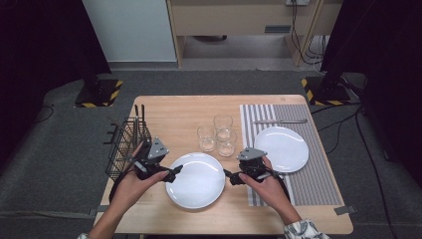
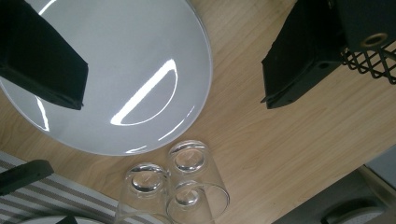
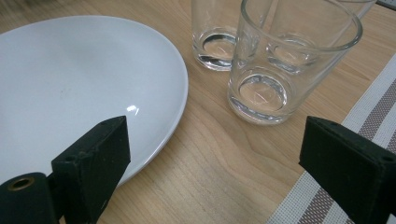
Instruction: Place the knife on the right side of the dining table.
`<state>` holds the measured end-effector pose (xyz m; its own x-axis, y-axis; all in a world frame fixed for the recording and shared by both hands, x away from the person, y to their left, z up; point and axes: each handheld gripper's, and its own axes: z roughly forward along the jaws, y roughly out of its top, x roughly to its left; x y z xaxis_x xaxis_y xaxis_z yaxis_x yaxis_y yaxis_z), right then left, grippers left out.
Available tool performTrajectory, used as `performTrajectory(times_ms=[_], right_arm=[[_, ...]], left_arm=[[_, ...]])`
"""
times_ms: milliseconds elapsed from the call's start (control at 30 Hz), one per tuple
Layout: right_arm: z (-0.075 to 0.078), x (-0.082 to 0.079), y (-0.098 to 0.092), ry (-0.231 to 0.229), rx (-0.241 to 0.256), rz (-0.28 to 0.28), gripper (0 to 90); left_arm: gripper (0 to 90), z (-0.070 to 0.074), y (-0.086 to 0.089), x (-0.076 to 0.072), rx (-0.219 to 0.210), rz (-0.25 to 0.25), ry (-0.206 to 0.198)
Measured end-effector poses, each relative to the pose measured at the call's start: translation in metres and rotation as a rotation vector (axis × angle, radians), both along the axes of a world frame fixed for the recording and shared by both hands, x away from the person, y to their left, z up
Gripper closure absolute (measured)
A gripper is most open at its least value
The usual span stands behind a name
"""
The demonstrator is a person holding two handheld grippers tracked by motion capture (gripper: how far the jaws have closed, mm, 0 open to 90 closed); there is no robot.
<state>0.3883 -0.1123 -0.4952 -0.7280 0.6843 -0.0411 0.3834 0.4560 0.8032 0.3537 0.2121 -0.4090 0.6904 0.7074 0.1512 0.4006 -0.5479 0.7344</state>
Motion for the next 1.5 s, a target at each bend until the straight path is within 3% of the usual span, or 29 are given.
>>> performTrajectory(times_ms=[567, 1367, 1500], right_arm=[[-0.001, -0.002, 0.002, 0.001, -0.008, 0.010, 8.7], [-0.002, -0.001, 0.001, 0.003, -0.016, 0.007, 8.9], [-0.002, -0.001, 0.001, 0.004, -0.016, 0.007, 8.9]], left_arm=[[7.0, 0.015, 0.040, -0.023, -0.018, 0.062, -0.026], [7.1, 0.025, 0.083, -0.024, -0.006, 0.116, -0.065], [7.1, 0.026, 0.090, -0.024, -0.006, 0.131, -0.055]])
